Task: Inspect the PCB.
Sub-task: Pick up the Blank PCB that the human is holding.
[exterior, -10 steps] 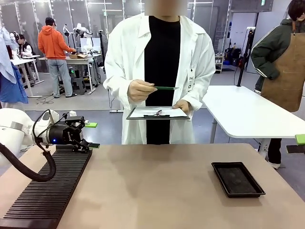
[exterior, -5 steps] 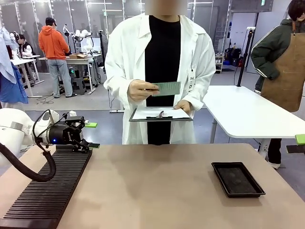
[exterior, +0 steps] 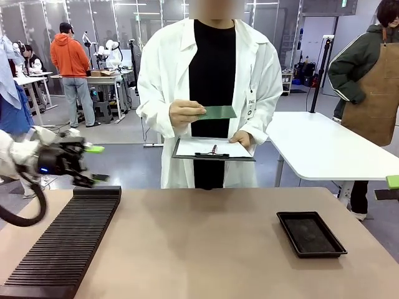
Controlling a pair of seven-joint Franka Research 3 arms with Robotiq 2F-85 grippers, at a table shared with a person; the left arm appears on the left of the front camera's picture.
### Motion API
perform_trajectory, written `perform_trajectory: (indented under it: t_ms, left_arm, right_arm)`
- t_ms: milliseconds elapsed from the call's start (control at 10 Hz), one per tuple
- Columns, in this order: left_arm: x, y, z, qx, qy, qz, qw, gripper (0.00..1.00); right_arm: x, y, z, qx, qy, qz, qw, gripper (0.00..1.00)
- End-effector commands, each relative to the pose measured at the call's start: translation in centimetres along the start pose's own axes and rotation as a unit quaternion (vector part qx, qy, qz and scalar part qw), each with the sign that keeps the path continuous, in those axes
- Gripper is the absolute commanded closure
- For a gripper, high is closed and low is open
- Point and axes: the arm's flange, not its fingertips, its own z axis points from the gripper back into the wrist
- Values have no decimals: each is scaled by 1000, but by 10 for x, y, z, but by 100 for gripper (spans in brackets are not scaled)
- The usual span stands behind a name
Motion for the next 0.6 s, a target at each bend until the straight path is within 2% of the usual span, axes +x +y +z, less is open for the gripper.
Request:
perform_trajectory:
  t_ms: [0,200,500]
  left_arm:
    - [-61,-32,67,14,-5,-18,1000,0]
    - [-139,-35,142,18,-59,-25,998,0]
    - [-215,-15,193,-11,-133,-55,990,0]
  right_arm:
    - [2,0,0,3,-5,9,1000,0]
    - [2,0,0,3,-5,9,1000,0]
    - [2,0,0,3,-5,9,1000,0]
